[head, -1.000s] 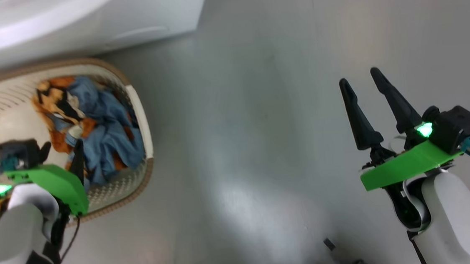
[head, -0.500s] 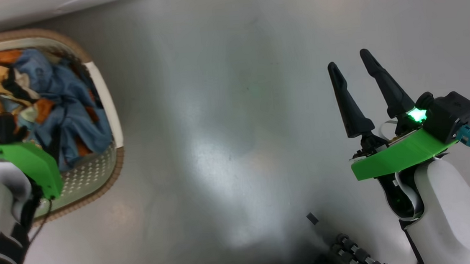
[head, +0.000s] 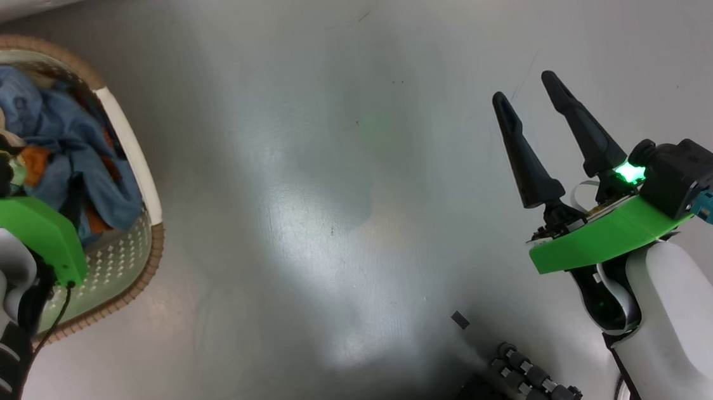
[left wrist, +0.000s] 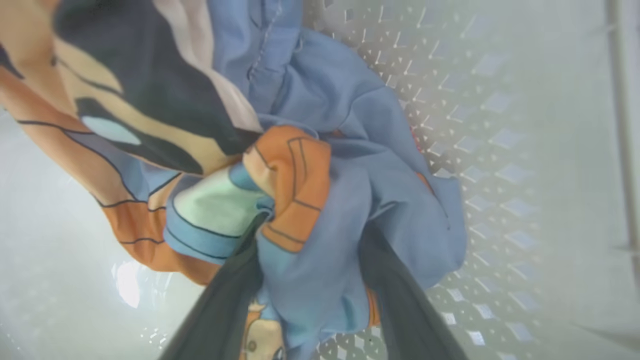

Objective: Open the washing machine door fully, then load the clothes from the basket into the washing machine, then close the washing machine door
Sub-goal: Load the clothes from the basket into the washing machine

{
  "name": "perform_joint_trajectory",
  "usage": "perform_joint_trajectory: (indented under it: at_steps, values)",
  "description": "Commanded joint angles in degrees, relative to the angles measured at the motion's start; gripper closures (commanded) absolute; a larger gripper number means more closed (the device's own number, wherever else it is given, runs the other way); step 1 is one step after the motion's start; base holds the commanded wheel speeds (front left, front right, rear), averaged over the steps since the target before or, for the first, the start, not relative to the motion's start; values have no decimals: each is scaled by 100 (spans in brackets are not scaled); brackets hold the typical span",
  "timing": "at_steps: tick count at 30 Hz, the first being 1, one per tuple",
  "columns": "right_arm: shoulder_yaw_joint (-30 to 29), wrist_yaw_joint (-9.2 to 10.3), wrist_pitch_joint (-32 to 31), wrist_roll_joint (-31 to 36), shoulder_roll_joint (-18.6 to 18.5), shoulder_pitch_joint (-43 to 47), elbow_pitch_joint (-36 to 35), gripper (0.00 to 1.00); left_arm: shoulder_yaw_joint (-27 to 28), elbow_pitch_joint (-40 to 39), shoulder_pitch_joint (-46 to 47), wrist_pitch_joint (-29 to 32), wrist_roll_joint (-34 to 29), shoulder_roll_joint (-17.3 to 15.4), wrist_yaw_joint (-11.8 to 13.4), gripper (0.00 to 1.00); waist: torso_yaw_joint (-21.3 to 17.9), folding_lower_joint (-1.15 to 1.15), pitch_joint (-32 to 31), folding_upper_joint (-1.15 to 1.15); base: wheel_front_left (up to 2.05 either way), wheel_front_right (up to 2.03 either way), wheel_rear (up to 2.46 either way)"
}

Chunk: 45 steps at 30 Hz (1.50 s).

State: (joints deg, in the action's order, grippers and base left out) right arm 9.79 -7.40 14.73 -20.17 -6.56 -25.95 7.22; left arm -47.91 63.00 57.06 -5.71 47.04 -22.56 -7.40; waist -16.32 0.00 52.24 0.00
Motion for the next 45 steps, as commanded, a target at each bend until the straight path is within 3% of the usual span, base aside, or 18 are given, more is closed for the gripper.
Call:
perform_joint_trajectory:
  at_steps: [1,11,17,23,26,27,36,45]
  values:
    - [88,-9,27,74,-1,160,-133,0,40,-55,8,17,154,-222,-9,99,5,0,-9,0,0,0,0]
    - [-31,-9,27,107,-64,183,-127,0,-274,64,38,-341,848,-117,-9,100,205,0,-269,0,0,0,0]
    - [-128,-9,27,105,-104,244,-42,0,64,280,-152,-851,1359,95,-9,100,473,0,-726,0,0,0,0]
    - [-229,-9,27,96,-154,418,87,0,492,132,-413,-925,1385,112,-9,100,695,0,-1251,0,0,0,0]
    - [-294,-9,27,79,-196,554,152,0,938,-136,-661,-927,1127,98,-9,100,809,0,-1588,0,0,0,0]
    - [-333,-9,27,66,-219,655,194,0,1299,-320,-863,-927,896,112,-9,100,876,0,-1805,0,0,0,0]
    - [-398,-9,27,46,-333,1067,327,0,2836,-1276,-1941,-928,-564,316,-9,100,1085,0,-2726,0,0,0,0]
    - [-423,-9,27,20,-479,1470,392,0,3841,-2333,-2901,-929,-1519,575,-9,100,1240,0,-3485,0,0,0,0]
